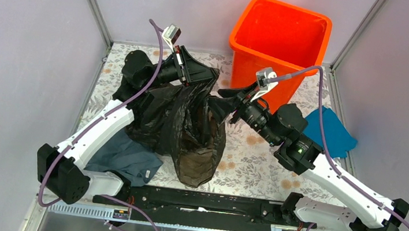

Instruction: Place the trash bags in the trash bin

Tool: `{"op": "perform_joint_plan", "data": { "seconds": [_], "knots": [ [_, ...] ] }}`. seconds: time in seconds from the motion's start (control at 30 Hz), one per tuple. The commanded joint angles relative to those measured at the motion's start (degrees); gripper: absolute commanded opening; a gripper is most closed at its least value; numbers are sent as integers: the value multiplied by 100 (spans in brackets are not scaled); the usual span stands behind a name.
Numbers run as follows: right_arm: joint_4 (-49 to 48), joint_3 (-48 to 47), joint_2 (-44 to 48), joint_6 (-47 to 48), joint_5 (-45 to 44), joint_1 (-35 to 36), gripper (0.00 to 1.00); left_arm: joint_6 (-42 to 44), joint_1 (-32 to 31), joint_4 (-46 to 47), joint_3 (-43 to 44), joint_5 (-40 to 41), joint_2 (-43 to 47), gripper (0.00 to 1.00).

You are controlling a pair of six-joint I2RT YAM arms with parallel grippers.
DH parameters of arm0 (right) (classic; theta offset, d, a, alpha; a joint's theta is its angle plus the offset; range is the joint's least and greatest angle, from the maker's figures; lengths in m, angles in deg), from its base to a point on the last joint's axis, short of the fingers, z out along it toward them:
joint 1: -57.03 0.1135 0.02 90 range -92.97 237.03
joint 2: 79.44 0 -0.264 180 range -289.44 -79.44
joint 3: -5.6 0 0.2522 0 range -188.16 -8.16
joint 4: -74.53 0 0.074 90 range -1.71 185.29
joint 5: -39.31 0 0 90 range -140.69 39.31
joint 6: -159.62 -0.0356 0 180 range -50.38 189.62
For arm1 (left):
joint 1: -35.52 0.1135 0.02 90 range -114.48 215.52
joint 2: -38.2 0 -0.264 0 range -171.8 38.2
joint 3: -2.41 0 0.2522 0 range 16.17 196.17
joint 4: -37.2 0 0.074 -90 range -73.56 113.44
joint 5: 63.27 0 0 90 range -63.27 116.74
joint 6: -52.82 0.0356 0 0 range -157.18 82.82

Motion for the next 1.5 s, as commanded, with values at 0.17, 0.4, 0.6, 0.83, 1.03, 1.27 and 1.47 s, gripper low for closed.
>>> {"op": "perform_joint_plan", "data": {
  "seconds": [0.17,0.4,0.6,0.83,1.03,1.27,1.47],
  "knots": [
    [-88,-328,-137,-241,89,-5,100,-542,-139,1144,-460,359,220,0],
    [49,-342,-401,-115,-14,-5,100,-156,-867,636,-237,944,174,0],
    [-416,10,-374,-456,-204,-13,100,-69,-1244,523,-6,1263,-35,0],
    [-1380,647,-193,-819,-334,-5,54,-176,-1405,802,78,1121,-222,0],
    [-1118,669,-77,-803,-448,-8,0,348,-1108,544,71,628,107,52],
    [709,1157,778,-827,-1620,-7,0,3966,-508,-4212,735,2310,1789,99],
    [1695,834,1320,-865,-2531,-6,0,4801,-507,-5277,-75,3686,3016,99]
  ]
}}
